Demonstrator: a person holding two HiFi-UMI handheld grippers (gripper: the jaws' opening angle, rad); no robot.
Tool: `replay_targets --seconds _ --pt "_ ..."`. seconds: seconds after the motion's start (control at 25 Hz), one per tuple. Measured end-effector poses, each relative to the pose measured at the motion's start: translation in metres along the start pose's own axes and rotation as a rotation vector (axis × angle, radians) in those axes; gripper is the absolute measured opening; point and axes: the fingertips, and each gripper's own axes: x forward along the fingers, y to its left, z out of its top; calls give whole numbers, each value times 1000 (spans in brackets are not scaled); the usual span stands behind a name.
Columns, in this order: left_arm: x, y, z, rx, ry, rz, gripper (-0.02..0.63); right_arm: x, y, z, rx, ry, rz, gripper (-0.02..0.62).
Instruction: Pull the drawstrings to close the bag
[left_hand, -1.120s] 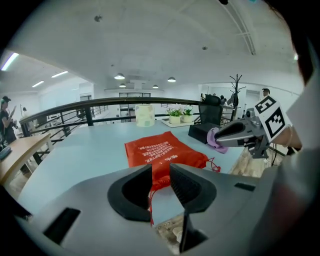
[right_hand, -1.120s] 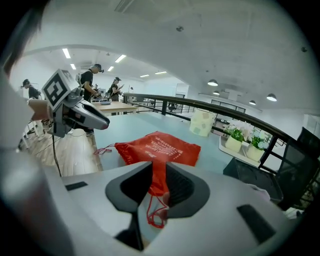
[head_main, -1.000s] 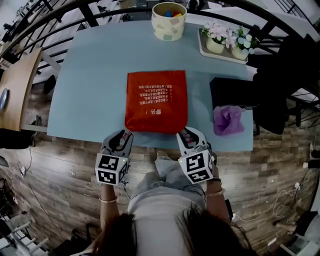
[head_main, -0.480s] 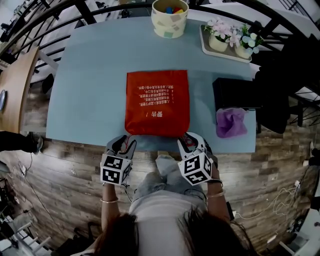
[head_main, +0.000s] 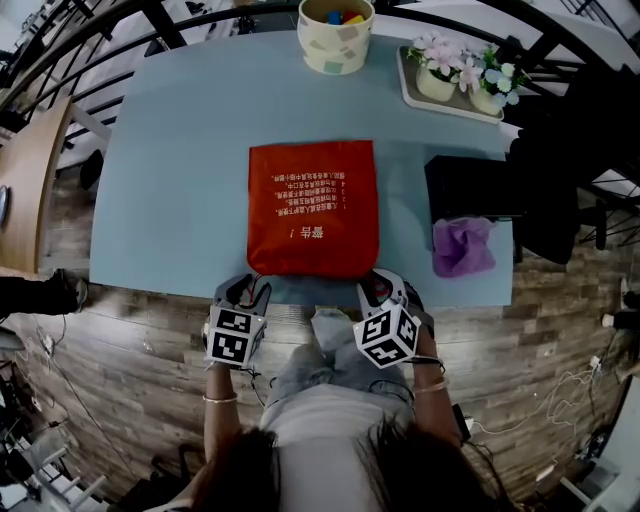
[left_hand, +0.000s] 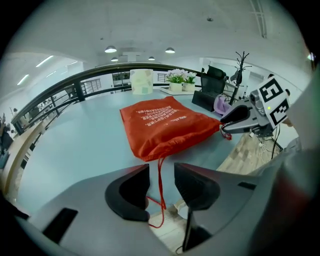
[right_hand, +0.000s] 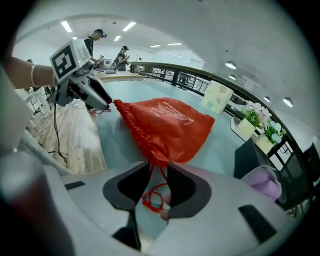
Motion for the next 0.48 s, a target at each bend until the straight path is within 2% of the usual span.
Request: replay_targets --seconds 0.12,0.32,0.48 --pt "5 5 -2 -19 -5 8 160 5 1 -3 7 13 2 120" --pt "14 8 -8 -34 12 15 115 13 3 -9 29 37 8 115" --pt "18 8 -11 -15 18 49 65 15 0 -11 33 42 -21 56"
